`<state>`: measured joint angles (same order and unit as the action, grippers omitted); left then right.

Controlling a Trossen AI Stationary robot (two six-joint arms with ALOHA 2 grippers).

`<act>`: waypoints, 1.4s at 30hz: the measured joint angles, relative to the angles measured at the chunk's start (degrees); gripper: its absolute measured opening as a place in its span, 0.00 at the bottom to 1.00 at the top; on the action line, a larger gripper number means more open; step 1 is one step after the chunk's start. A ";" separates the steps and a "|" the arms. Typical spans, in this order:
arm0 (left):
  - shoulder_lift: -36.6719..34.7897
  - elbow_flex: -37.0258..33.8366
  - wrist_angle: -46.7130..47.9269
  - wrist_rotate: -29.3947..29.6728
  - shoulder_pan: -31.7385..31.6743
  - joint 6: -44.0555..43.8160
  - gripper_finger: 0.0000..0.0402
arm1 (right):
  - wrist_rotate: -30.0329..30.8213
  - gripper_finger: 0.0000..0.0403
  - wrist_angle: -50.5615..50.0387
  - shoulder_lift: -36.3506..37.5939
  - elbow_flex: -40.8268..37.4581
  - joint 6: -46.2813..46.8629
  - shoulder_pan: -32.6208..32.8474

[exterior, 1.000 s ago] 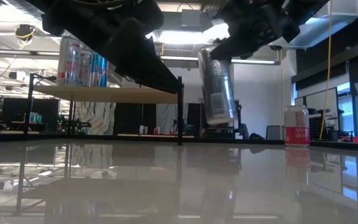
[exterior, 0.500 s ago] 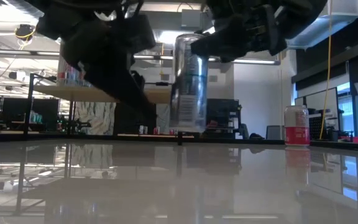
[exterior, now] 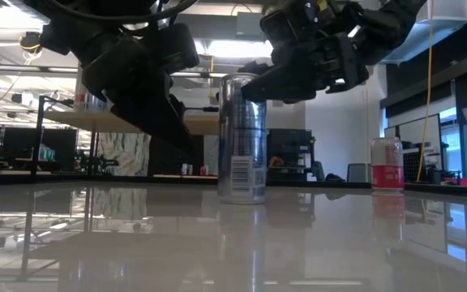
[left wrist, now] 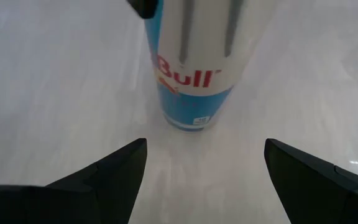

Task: Place canned beverage on shelf
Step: Put the blue soda can on the shelf aligned with the blue soda can

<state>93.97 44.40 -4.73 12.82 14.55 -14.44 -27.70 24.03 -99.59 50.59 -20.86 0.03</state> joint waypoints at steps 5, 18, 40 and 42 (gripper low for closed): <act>0.00 0.00 -0.64 0.00 0.00 0.84 0.78 | 1.05 0.76 0.21 0.00 0.03 -0.39 0.00; 0.00 0.00 -1.06 4.73 -0.01 1.07 0.78 | 8.40 0.79 -22.90 15.82 0.11 5.18 0.36; 0.33 0.00 -8.01 5.19 -0.70 7.54 0.78 | 13.59 0.73 -10.14 5.64 -4.55 9.05 9.68; 0.33 -0.02 -8.35 3.17 -0.66 7.55 0.78 | 15.75 0.73 -10.18 5.64 -4.55 9.03 9.66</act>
<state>94.30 44.38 -13.08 15.99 13.89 -6.89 -11.95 13.85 -93.95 46.04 -11.83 9.69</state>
